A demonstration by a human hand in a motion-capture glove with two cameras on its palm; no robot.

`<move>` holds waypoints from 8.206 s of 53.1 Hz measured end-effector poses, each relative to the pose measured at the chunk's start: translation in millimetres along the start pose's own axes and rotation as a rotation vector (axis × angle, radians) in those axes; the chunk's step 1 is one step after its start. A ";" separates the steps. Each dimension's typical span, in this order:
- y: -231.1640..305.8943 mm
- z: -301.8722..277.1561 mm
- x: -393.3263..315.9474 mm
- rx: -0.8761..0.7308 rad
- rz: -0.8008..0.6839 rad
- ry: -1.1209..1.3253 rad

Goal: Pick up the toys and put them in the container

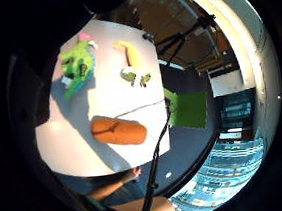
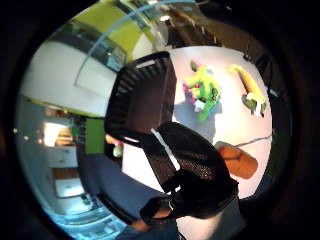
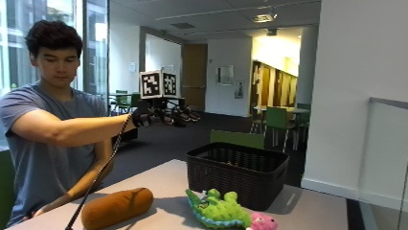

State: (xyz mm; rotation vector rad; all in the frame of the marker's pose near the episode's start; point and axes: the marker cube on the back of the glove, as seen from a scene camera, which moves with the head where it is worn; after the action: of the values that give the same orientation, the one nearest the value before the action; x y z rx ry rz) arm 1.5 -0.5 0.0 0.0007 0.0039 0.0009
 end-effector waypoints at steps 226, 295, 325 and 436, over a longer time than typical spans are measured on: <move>-119.8 -59.2 -158.2 0.013 -0.089 -0.109; -148.6 203.7 203.2 -0.193 0.254 -0.010; -147.5 264.3 204.1 -0.156 0.333 0.148; -122.9 -64.3 -235.7 0.132 -0.023 -0.074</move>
State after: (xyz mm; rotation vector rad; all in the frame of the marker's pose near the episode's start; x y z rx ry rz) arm -234.3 -123.6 -63.5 0.1330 -0.0702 -0.0221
